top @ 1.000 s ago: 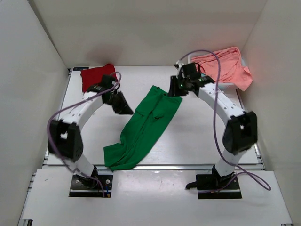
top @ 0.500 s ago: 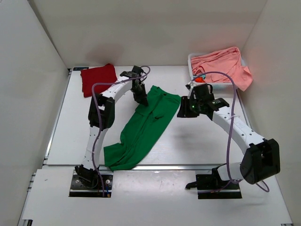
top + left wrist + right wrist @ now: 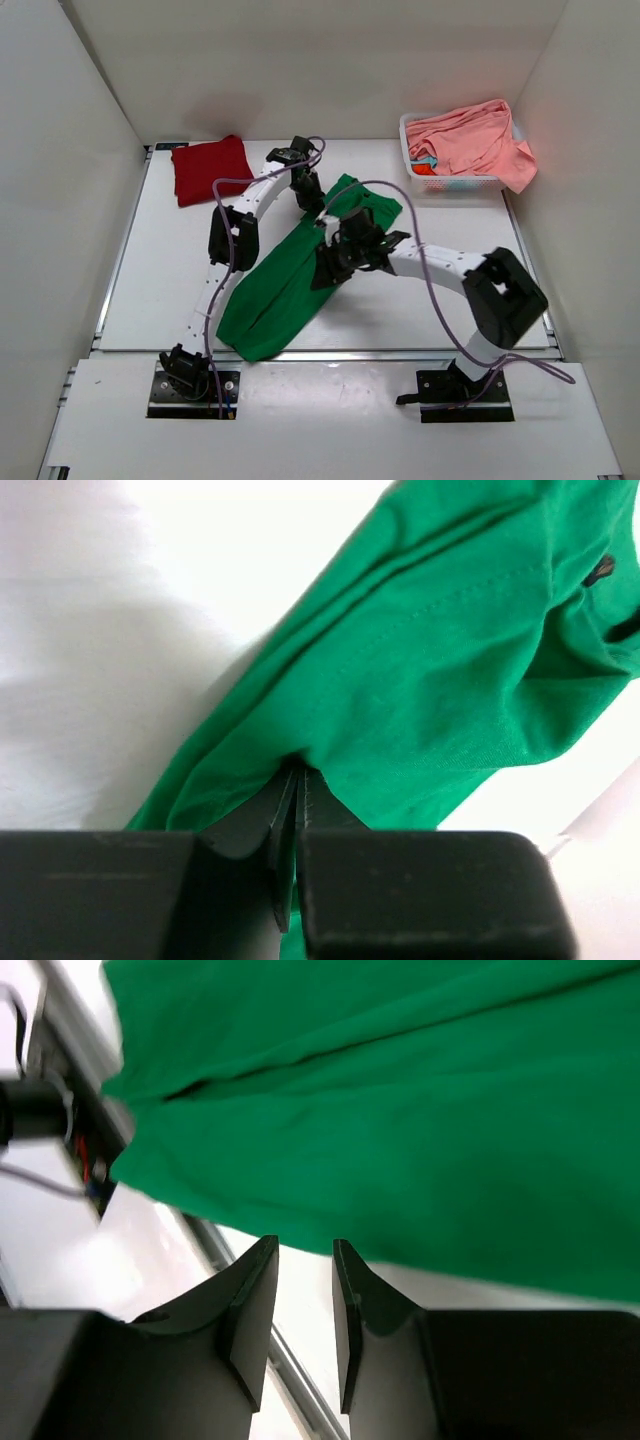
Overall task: Fold and stack the t-shirts
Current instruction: Rotate the tshirt 90 degrees
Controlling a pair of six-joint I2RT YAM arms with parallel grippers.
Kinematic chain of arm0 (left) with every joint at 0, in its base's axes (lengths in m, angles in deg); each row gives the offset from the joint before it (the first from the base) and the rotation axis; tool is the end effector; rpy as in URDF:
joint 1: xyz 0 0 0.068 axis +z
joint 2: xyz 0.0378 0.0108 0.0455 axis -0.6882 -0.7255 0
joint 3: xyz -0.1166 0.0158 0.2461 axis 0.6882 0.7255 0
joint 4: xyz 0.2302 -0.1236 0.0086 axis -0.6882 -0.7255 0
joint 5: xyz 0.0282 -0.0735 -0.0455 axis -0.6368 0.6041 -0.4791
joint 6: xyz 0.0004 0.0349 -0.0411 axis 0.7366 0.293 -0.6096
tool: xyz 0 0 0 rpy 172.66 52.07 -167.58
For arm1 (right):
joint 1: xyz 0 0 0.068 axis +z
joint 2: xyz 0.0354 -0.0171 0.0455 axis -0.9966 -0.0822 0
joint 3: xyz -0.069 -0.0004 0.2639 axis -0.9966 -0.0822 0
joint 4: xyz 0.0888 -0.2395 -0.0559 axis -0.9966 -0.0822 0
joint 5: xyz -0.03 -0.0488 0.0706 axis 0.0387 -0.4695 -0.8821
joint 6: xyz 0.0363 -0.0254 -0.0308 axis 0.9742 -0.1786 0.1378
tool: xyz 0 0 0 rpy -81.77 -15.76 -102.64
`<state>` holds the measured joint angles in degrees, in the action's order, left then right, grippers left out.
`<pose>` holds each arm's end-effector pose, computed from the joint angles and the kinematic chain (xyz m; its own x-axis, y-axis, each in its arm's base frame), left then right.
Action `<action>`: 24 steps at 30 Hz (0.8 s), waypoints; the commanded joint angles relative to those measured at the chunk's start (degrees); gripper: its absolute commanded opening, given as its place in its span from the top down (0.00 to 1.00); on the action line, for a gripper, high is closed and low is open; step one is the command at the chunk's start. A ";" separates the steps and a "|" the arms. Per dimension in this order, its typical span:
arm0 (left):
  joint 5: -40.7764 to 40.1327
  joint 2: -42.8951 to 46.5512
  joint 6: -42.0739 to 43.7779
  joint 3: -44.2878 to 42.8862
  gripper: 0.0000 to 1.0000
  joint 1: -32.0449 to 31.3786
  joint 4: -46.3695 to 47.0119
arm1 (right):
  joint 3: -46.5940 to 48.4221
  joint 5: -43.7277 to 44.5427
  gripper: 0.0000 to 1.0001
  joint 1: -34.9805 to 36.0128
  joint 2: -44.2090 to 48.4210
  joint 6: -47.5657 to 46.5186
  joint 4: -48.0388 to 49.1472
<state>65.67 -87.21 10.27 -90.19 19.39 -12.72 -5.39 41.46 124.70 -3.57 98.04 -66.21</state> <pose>0.4946 -0.2345 0.1409 -0.9813 -0.1799 -0.0680 -0.1309 0.8840 -0.4488 0.2482 0.2280 0.2073 -0.8024 -0.2971 -0.5176 -0.5853 0.5610 0.5854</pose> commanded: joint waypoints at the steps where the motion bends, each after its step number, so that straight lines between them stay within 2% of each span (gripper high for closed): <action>1: -4.28 -2.29 -2.95 2.68 0.86 3.09 3.91 | 1.88 -4.59 0.75 4.86 -5.81 0.60 10.05; 4: -2.96 -3.08 -4.00 2.33 0.86 4.14 4.97 | 5.41 -4.69 0.75 7.68 -12.06 0.59 7.53; 7: -2.61 -3.43 -4.88 1.19 0.87 5.28 5.33 | 6.64 -0.40 0.77 8.05 -14.62 0.24 2.34; 10: -2.61 -3.08 -5.50 1.19 0.87 6.60 6.20 | 6.38 5.84 0.77 4.63 -16.20 -0.37 -4.41; 16: -4.10 -1.85 -6.38 1.10 0.88 9.77 6.30 | 11.91 19.30 0.77 -3.37 -20.34 -5.64 -19.37; 24: -3.93 -0.97 -6.65 1.63 0.87 12.85 7.87 | 18.13 17.99 0.78 -11.82 -22.09 -15.82 -25.96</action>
<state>66.37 -87.97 2.97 -89.62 31.22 -4.52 10.69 52.82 114.54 -22.17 90.17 -84.90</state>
